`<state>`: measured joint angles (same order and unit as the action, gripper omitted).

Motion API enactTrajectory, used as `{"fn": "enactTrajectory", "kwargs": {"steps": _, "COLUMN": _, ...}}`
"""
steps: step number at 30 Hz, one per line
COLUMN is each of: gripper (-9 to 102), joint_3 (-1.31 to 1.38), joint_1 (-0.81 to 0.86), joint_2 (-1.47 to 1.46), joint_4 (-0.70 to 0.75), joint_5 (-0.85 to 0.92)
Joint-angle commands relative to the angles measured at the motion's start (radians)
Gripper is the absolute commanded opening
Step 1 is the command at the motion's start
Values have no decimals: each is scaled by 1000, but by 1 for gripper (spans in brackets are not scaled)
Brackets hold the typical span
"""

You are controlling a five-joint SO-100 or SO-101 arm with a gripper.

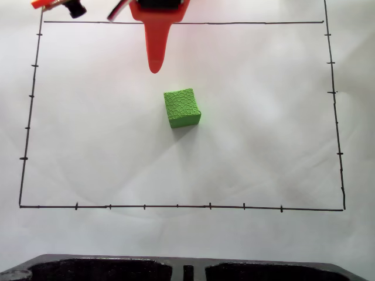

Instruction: Grasp the colored block, Place it on the black dot, and then return the arm to the default position.

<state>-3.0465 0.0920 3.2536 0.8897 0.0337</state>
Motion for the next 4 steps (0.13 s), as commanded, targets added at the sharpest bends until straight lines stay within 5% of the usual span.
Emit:
{"fn": "enactTrajectory", "kwargs": {"steps": 1, "gripper": 0, "joint_3": 5, "joint_1": -2, "joint_2": 15, "joint_4": 2, "joint_5": 5}}
{"fn": "enactTrajectory", "kwargs": {"steps": 4, "gripper": 0, "joint_3": 5, "joint_1": 0, "joint_2": 15, "joint_4": 2, "joint_5": 2}}
